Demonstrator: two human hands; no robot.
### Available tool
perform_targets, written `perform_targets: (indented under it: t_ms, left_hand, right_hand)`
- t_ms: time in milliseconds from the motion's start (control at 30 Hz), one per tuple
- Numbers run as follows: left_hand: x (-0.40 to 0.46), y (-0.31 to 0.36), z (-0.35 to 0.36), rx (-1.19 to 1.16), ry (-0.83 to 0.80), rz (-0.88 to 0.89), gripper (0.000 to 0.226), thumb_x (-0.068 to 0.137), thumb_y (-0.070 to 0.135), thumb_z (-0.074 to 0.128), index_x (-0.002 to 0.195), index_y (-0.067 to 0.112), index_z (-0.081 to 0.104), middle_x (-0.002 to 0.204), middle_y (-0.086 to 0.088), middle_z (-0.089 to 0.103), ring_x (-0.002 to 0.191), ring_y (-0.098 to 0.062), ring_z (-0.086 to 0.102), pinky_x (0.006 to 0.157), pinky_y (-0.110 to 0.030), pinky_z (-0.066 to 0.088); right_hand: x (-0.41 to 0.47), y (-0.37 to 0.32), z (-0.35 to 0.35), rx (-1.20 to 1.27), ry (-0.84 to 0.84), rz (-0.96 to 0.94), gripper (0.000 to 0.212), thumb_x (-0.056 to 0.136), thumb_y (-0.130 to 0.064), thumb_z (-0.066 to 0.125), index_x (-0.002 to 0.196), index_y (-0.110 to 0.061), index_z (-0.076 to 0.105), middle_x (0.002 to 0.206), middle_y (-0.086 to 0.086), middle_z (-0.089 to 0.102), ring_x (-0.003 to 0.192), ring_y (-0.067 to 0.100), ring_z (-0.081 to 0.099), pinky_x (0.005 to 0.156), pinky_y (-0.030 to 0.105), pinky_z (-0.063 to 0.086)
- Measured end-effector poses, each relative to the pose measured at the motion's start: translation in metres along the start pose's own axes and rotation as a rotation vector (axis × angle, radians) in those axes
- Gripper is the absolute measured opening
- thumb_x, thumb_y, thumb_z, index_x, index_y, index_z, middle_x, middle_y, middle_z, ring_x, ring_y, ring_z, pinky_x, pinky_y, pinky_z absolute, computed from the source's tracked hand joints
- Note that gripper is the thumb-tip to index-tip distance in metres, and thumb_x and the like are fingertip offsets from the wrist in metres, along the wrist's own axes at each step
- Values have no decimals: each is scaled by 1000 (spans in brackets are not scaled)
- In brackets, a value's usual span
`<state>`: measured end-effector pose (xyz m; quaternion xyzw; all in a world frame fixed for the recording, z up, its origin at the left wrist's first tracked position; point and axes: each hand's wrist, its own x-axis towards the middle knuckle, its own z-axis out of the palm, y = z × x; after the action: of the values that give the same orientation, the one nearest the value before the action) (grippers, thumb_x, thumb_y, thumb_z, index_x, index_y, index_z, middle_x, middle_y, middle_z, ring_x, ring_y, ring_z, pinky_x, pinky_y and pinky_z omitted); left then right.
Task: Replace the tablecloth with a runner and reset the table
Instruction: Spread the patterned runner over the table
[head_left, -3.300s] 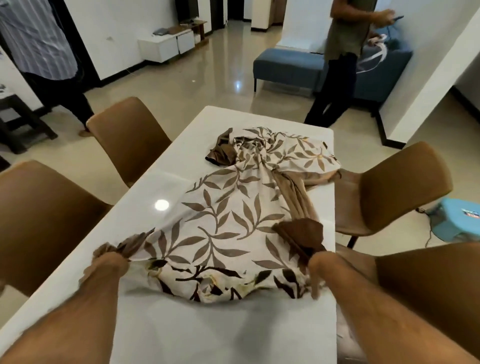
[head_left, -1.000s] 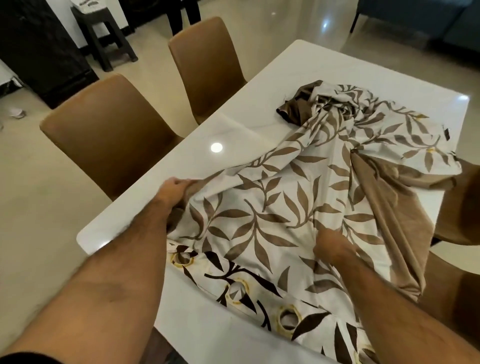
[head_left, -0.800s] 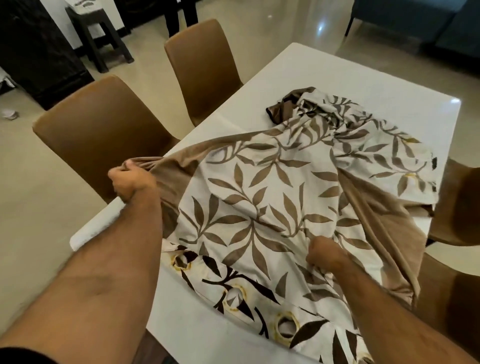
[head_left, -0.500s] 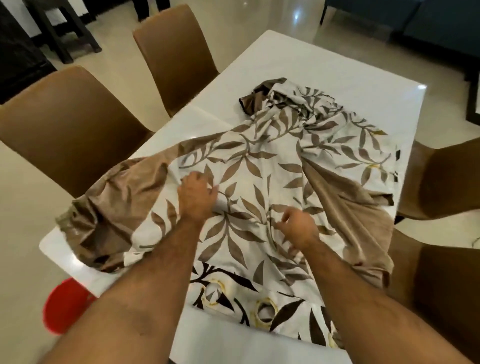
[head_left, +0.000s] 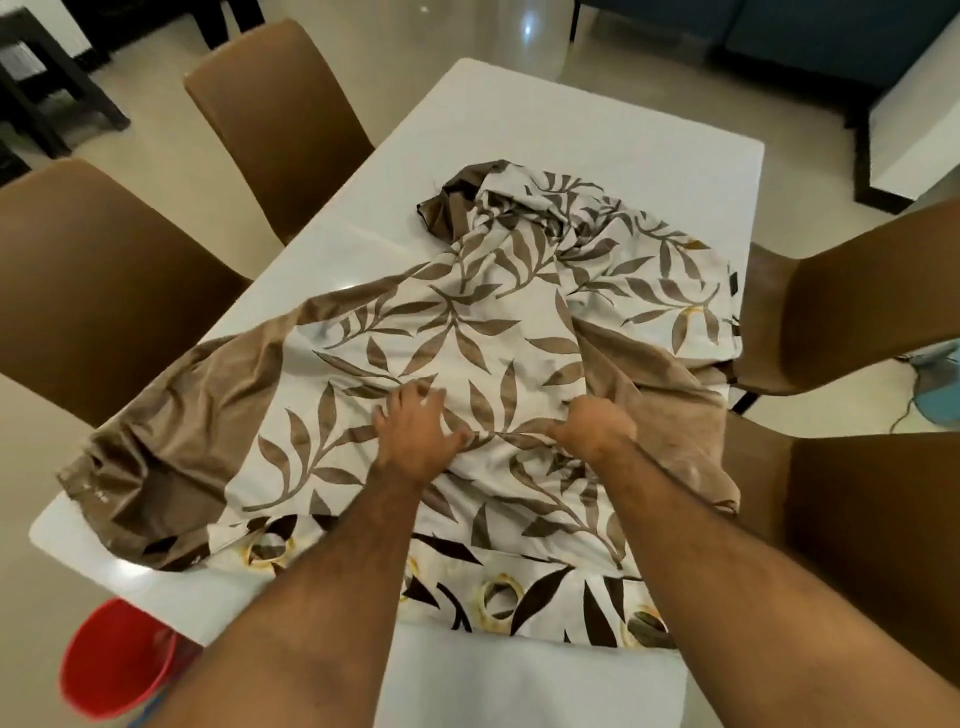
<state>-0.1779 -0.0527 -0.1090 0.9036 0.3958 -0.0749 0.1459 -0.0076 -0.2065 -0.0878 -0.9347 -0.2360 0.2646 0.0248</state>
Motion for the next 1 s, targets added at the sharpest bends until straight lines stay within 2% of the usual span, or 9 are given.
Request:
perform_targets:
  t_ms: [167,267,367,467,567,633,733,867,1000]
  left_hand:
    - [-40,7,36,16,-310,-33,120,69,78,60,155,28,-7,162,-6,-15,148,-35,-12,114,-67,8]
    - [-40,-6,27,57,-315,-50,118,64,69,71,154,30,5,162,-7,0,148,-33,3,115,-59,16]
    - [-23,-7,2,178,-266,-71,78,70,58,72,137,32,43,146,-3,41,133,-27,41,109,-48,33]
    - [-15,12,1,99,-102,-86,51,82,59,55,123,29,57,128,1,59,120,-22,53,103,-42,39]
    - [-22,54,25,-55,20,-73,52,86,61,48,127,28,53,133,1,54,127,-22,46,109,-43,35]
    - [-34,82,41,-144,-21,-96,60,87,64,45,136,28,46,144,-2,45,137,-24,36,114,-50,27]
    - [-46,110,54,-167,-95,-164,90,81,78,40,153,28,21,161,-7,16,150,-27,6,119,-56,9]
    - [-45,129,67,-132,-179,-238,119,67,93,37,156,25,-3,163,-9,-14,149,-31,-17,117,-61,-5]
    - [-38,135,80,-97,-232,-262,133,59,92,49,154,24,-15,158,-11,-30,144,-32,-30,114,-62,-11]
  right_hand:
    - [-12,28,21,-77,-66,-54,71,80,-56,62,140,-25,40,143,10,43,130,32,41,106,45,40]
    - [-9,32,13,96,-94,-50,50,82,-57,59,115,-20,60,118,5,65,102,23,61,88,33,50]
    - [-10,27,-6,169,-122,-26,42,94,-48,53,106,-10,65,105,11,70,92,28,67,75,33,52]
    - [-8,25,-14,449,-483,142,47,98,-44,50,114,0,55,95,15,66,71,26,70,52,35,58]
    - [-16,25,-30,462,-939,182,42,101,-37,48,126,-4,49,110,10,64,78,27,72,67,41,60]
    - [5,37,-22,643,-847,112,30,103,-27,45,118,-4,57,97,8,68,67,22,71,65,38,60]
    - [50,68,-51,915,-120,436,30,102,-23,43,102,-5,68,87,11,70,66,21,70,64,36,61]
    - [85,65,-39,556,-16,142,74,87,-40,67,144,-30,20,112,12,66,60,21,71,50,31,57]
    - [108,62,-42,441,-38,-14,37,93,-28,61,125,-16,47,92,13,72,73,26,71,58,32,58]
